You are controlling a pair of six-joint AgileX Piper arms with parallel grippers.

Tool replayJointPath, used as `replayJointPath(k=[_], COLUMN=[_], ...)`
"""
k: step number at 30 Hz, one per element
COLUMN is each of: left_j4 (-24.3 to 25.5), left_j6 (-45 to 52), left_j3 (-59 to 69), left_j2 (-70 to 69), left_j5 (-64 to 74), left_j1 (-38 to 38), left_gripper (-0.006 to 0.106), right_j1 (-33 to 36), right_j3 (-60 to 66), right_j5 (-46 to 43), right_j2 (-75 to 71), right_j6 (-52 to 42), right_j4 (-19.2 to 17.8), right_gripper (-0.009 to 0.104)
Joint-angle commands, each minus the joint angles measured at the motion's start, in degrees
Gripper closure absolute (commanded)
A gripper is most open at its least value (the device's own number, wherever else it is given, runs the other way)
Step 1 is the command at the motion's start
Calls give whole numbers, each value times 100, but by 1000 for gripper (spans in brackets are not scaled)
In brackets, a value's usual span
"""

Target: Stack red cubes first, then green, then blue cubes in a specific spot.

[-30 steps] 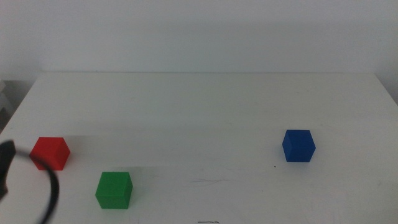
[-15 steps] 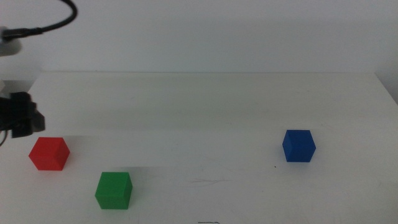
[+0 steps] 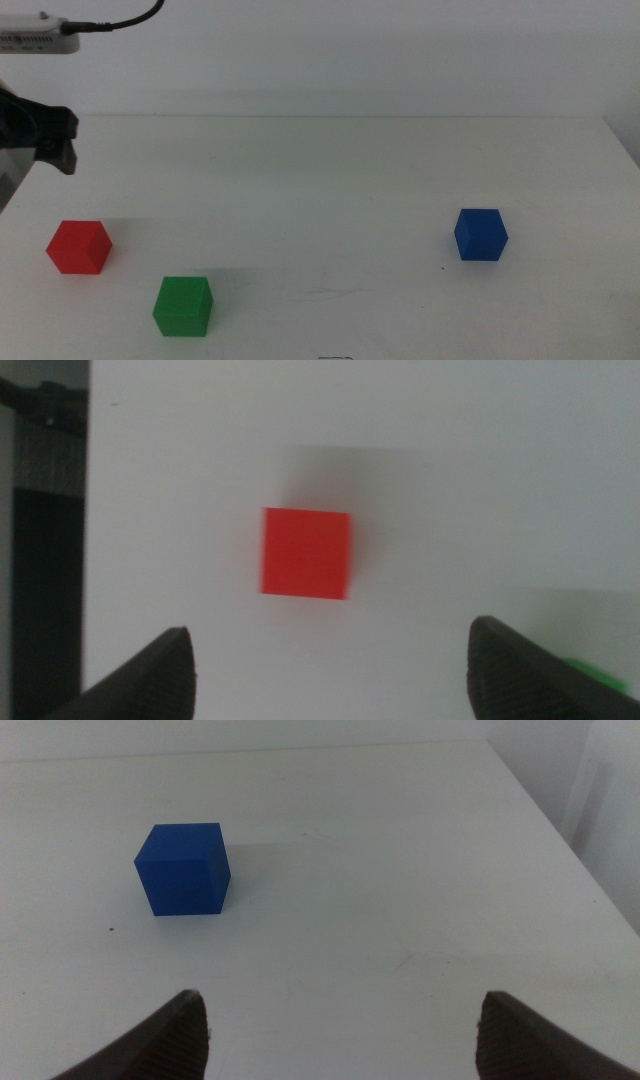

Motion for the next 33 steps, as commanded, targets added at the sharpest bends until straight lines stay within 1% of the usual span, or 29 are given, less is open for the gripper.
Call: replayJointPath(k=[1, 6, 11, 17, 31, 33], left_j4=[-57, -461, -376, -501, -584, -588], left_j6=[340, 1005, 1241, 1452, 1499, 1499], left_j3=[-426, -866, -1104, -1196, -1196, -1195], left_j2=[147, 888, 1595, 2276, 3094, 3155], left_j5=[76, 152, 106, -45, -26, -10], left_j1=[193, 493, 488, 488, 488, 488], left_gripper=[10, 11, 11, 11, 11, 13], right_j1=[-43, -43, -43, -43, -43, -43], right_j3=[-102, -102, -102, -102, -102, -102], right_j5=[-413, -413, -413, -413, -413, -413], right_j2=[-112, -112, -112, -112, -112, -112], right_j6=[-68, -68, -68, -68, -68, -68], right_j4=[-47, -47, -47, -47, -47, -47], right_gripper=[8, 8, 8, 8, 8, 8])
